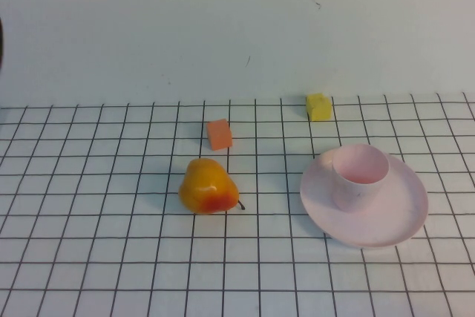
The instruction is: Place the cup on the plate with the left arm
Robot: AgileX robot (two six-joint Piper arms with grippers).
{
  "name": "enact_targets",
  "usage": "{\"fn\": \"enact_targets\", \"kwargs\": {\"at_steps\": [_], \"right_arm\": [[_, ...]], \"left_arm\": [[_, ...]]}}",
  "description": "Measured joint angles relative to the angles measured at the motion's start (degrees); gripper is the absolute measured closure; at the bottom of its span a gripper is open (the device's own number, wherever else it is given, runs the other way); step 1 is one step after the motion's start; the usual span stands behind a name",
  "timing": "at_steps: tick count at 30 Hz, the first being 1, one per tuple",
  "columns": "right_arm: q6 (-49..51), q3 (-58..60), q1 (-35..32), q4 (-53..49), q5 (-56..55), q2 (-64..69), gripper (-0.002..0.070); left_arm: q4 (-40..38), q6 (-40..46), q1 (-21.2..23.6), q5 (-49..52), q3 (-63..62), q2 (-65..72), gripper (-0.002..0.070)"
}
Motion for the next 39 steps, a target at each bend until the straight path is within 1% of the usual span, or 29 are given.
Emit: {"fn": "enact_targets", "kwargs": {"at_steps": [3,5,9,15,18,22,25,28,31,36,39], "right_arm": [[0.0,0.0,0.0,0.0,0.0,0.0,0.0678],[0.0,0.0,0.0,0.0,0.0,0.0,0.0678],[0.0,0.0,0.0,0.0,0.0,0.0,0.0678],[0.0,0.0,0.0,0.0,0.0,0.0,0.0678],[0.0,0.0,0.0,0.0,0.0,0.0,0.0678],[0.0,0.0,0.0,0.0,0.0,0.0,0.0678],[0.0,0.0,0.0,0.0,0.0,0.0,0.0678],[0.0,0.0,0.0,0.0,0.0,0.0,0.0678],[0.0,0.0,0.0,0.0,0.0,0.0,0.0678],[0.0,0.0,0.0,0.0,0.0,0.0,0.0678],[0.0,0.0,0.0,0.0,0.0,0.0,0.0678]], "left_arm": [[-0.92,-4.13,0.0,-6.99,10.06,-4.1,0.0675],[-2.77,-5.28,0.0,-9.27,15.8,-6.09,0.0675],[-7.21,-5.9,0.0,-10.4,23.75,-8.52,0.0676],[-8.47,-5.94,0.0,-9.51,30.29,-8.63,0.0676],[-7.22,-5.94,0.0,-8.82,31.11,-8.63,0.0676],[-2.96,-6.44,0.0,-9.48,31.22,-9.3,0.0676],[1.45,-10.8,0.69,-10.54,31.52,-11.8,0.0676],[2.45,-15.8,4.7,-13.99,32.64,-16.52,0.0676],[2.56,-19.36,11.34,-20.19,36.66,-22.03,0.0676],[2.93,-21.65,24.29,-34.45,50.27,-32.22,0.0676],[3.15,-23.94,30.16,-39.74,58.67,-38.84,0.0676]]}}
